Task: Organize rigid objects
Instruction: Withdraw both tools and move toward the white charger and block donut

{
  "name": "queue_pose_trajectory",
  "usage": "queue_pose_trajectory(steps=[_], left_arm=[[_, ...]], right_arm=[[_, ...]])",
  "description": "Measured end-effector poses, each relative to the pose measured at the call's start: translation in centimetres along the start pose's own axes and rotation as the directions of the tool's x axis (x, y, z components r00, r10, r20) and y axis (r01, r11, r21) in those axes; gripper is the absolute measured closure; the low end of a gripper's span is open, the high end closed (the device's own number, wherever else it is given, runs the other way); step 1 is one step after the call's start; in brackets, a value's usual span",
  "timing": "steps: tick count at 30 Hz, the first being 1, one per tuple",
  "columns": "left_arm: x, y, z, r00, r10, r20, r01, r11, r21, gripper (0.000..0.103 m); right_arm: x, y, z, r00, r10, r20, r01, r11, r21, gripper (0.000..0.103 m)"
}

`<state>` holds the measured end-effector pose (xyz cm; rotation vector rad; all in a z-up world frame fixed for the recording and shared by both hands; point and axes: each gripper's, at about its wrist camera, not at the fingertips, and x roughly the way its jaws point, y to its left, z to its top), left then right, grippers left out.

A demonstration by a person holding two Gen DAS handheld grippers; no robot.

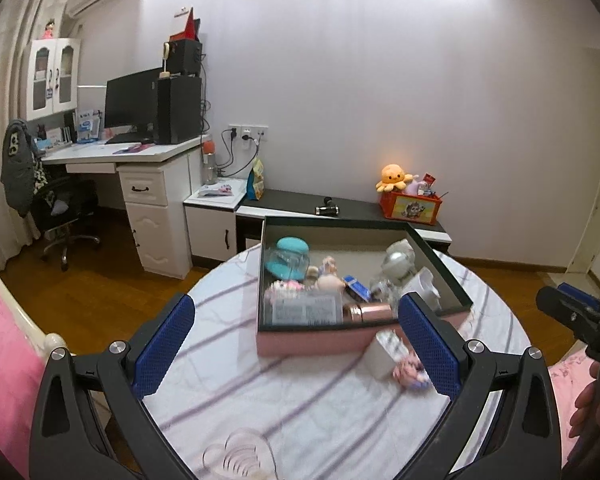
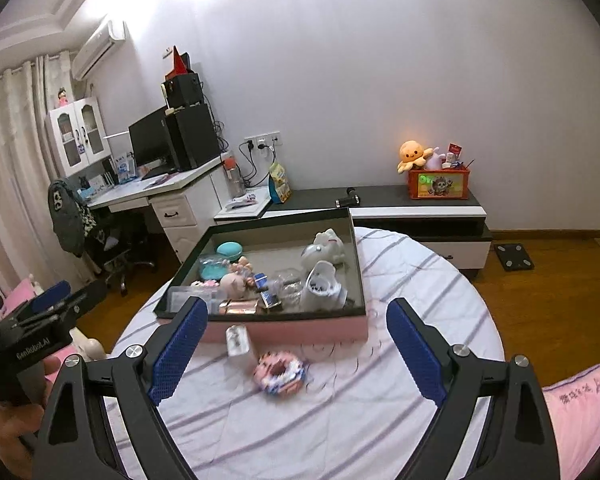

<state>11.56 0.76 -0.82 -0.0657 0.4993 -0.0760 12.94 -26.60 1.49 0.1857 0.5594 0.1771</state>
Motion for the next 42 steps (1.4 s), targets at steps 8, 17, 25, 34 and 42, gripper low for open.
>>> queue_pose_trajectory(steps=[8, 17, 25, 34, 42], left_arm=[[-3.3, 0.0, -2.3, 1.000, -0.004, 0.000, 0.004, 0.999, -0.033, 0.000], [-5.5, -0.8, -4.3, 1.000, -0.002, -0.002, 0.002, 1.000, -0.014, 0.000], [-5.7, -1.1, -4.6, 1.000, -0.002, -0.008, 0.002, 1.000, -0.006, 0.000], [-5.6, -1.3, -4.5, 1.000, -0.003, -0.013, 0.003, 1.000, -0.002, 0.000], [-5.4, -1.4, -4.5, 1.000, -0.002, -0.018, 0.002, 1.000, -0.005, 0.000]], right_arm=[[-3.1, 1.3, -1.6, 0.999, -0.015, 0.050, 0.015, 1.000, -0.005, 0.011], [-5.3, 2.0, -3.6, 0.997, -0.023, 0.073, 0.024, 1.000, -0.004, 0.010], [-5.4, 1.9, -3.9, 0.998, -0.026, 0.066, 0.026, 1.000, -0.009, 0.010], [-5.2, 2.1, -4.1, 0.998, -0.025, 0.061, 0.026, 1.000, -0.015, 0.010], [-4.6, 1.8, -4.3, 0.998, -0.033, 0.046, 0.034, 0.999, -0.014, 0.010]])
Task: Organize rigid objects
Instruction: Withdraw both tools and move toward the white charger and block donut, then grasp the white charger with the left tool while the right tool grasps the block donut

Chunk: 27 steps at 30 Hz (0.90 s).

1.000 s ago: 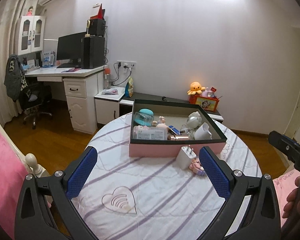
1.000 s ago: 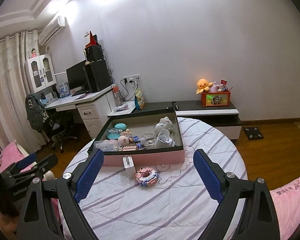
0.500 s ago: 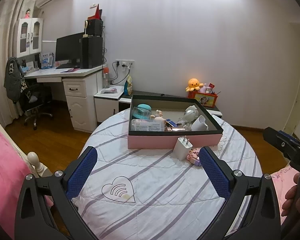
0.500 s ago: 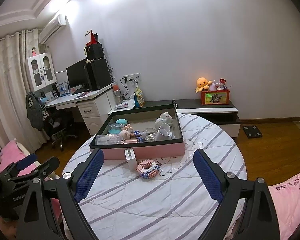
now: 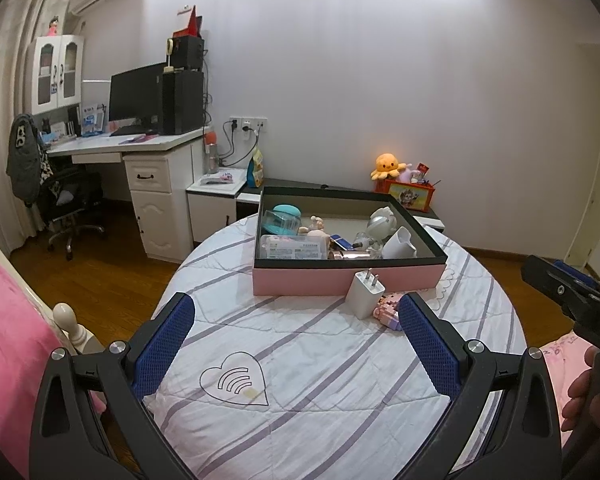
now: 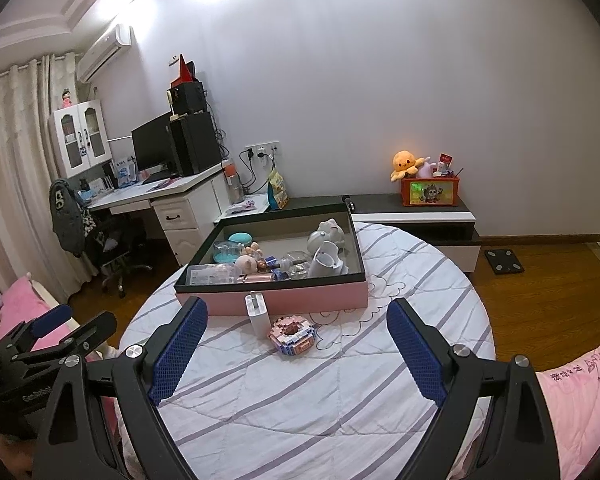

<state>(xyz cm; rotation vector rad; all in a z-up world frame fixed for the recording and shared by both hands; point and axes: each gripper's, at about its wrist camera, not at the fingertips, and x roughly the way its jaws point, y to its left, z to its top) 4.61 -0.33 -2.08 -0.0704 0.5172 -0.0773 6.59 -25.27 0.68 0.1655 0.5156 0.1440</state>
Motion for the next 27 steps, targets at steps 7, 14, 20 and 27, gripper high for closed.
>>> queue_pose_trajectory(steps=[7, 14, 20, 27], left_arm=[[1.1, 0.1, -0.3, 1.000, 0.003, -0.007, -0.003, 1.000, 0.001, 0.000], [3.6, 0.6, -1.0, 0.999, 0.005, -0.039, -0.005, 1.000, 0.002, 0.000], [6.7, 1.0, -2.1, 0.996, 0.012, -0.092, -0.013, 1.000, -0.002, 0.000], [9.7, 1.4, -2.8, 0.991, 0.017, -0.136, -0.018, 1.000, -0.009, 0.000]], right_arm=[[1.6, -0.6, -0.5, 0.999, -0.014, -0.035, 0.015, 1.000, 0.002, 0.010], [6.5, -1.1, -2.0, 0.986, 0.000, -0.169, -0.006, 0.999, -0.036, 0.010], [11.7, -0.9, -3.4, 0.957, 0.003, -0.289, -0.031, 0.995, -0.092, 0.010], [15.6, 0.0, -4.2, 0.931, -0.001, -0.365, -0.052, 0.990, -0.134, 0.010]])
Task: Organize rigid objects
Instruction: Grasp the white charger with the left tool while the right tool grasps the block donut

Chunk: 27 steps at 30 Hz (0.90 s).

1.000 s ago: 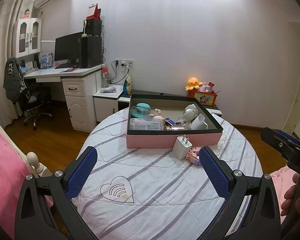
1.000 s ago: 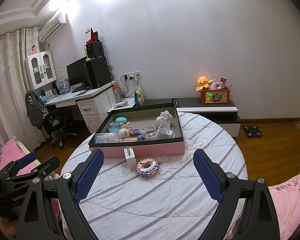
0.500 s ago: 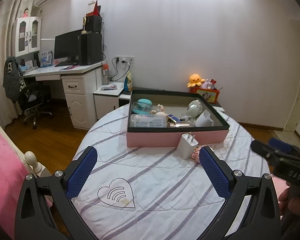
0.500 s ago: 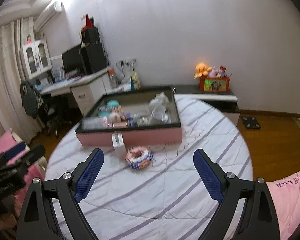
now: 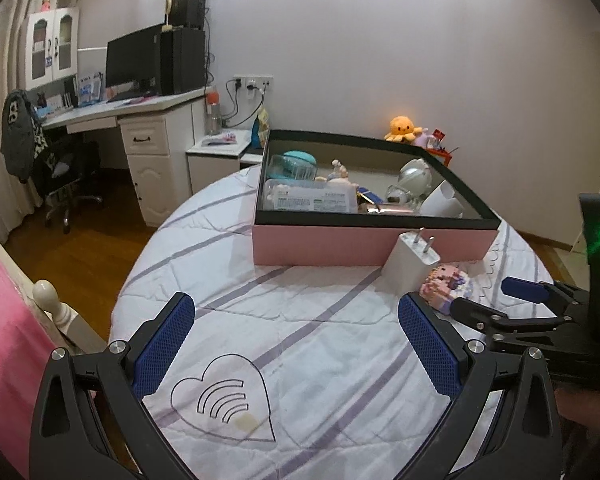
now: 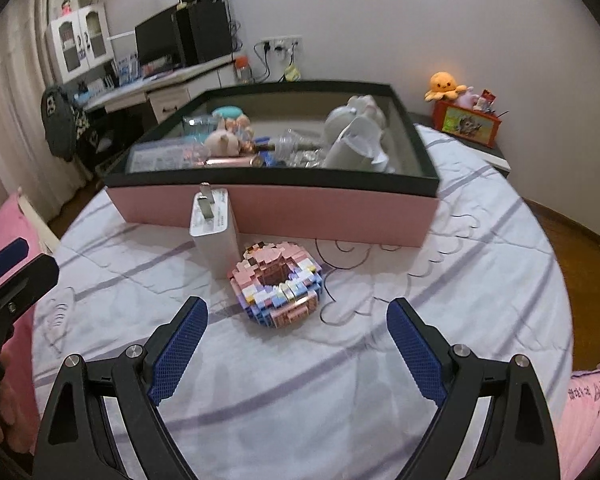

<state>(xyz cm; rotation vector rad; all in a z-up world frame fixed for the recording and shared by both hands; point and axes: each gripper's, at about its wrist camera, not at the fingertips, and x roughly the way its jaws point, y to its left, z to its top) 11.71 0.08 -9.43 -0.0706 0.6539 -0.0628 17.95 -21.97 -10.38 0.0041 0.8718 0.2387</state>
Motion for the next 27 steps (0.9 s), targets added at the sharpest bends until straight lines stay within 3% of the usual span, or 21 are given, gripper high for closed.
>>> queue_pose_trajectory(steps=[8, 10, 11, 12, 27], left_arm=[[1.8, 0.2, 0.0, 0.999, -0.006, -0.032, 0.006, 1.000, 0.000, 0.000], [2.2, 0.1, -0.1, 0.999, -0.009, -0.041, 0.009, 1.000, 0.003, 0.000], [2.3, 0.0, -0.1, 0.999, -0.012, -0.045, 0.012, 1.000, 0.002, 0.000], [2.5, -0.1, -0.1, 0.999, -0.016, -0.049, 0.016, 1.000, 0.002, 0.000], [7.3, -6.4, 1.4, 0.985, -0.093, -0.145, 0.103, 0.993, 0.061, 0.000]], right_arm=[[3.5, 0.6, 0.7, 0.997, -0.035, -0.073, 0.032, 0.999, -0.040, 0.013], [3.3, 0.6, 0.7, 0.997, -0.031, -0.064, 0.028, 0.998, -0.049, 0.027], [3.0, 0.6, 0.7, 0.998, -0.023, -0.055, 0.020, 0.998, -0.053, 0.042], [2.9, 0.5, 0.7, 0.998, -0.026, -0.051, 0.023, 0.998, -0.054, 0.047], [1.4, -3.2, 0.4, 0.999, -0.040, -0.007, 0.041, 0.999, 0.016, 0.047]])
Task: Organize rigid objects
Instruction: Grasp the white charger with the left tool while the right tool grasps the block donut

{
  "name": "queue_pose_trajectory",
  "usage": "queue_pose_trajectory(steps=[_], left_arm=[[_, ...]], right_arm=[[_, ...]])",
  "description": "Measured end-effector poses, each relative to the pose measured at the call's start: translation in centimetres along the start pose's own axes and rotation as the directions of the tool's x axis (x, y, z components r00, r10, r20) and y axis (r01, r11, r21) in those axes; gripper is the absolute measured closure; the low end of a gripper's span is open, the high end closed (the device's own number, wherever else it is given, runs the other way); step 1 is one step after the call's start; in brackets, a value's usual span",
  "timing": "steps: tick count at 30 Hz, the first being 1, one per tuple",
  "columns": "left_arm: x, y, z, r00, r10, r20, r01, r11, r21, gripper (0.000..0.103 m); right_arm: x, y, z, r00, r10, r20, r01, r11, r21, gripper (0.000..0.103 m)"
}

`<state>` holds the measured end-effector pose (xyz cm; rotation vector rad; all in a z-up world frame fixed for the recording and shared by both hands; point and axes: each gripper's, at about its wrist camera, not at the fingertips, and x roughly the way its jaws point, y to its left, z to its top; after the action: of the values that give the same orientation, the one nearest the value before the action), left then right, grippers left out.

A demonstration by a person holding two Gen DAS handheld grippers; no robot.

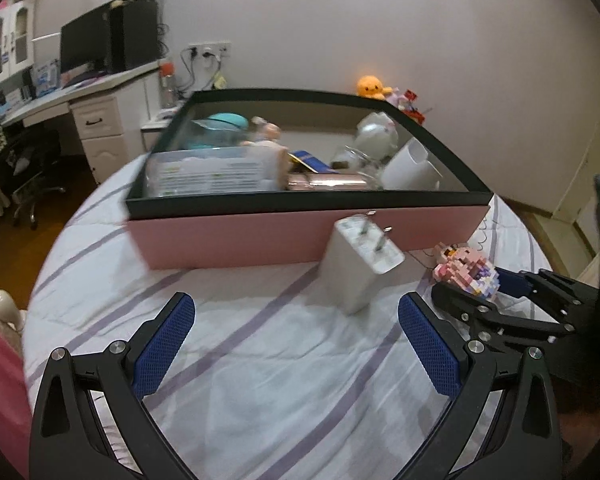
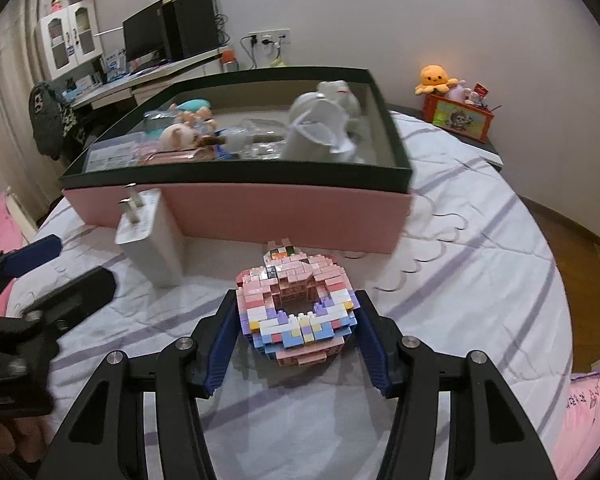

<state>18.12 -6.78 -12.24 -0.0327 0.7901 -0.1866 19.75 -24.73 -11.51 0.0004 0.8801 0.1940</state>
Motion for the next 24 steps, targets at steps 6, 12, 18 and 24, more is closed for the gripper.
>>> queue_pose_trajectory(steps=[6, 12, 18, 24], left_arm=[[3.1, -0.9, 1.5, 0.998, 0.034, -0.049, -0.035, 0.999, -0.015, 0.002], [3.7, -0.3, 1.5, 0.995, -0.073, -0.072, 0.070, 0.997, -0.045, 0.069], [1.7, 0.7, 0.8, 0.993, -0.111, -0.036, 0.109, 0.992, -0.055, 0.079], [-0.8, 1.9, 0.3, 0.992, -0.123, -0.003, 0.123, 0.991, -0.060, 0.080]], right_arm=[[-0.1, -2.1, 0.2, 1.000, 0.000, 0.008, -0.001, 0.999, 0.051, 0.047], [-0.2, -2.4, 0.2, 1.000, 0.016, 0.017, -0.017, 0.998, 0.061, 0.047], [-1.1, -2.2, -0.2, 0.999, 0.023, 0.025, -0.025, 0.998, 0.055, 0.047], [-2.7, -1.4, -0.1, 0.998, 0.033, 0.045, -0.035, 0.999, 0.039, 0.047]])
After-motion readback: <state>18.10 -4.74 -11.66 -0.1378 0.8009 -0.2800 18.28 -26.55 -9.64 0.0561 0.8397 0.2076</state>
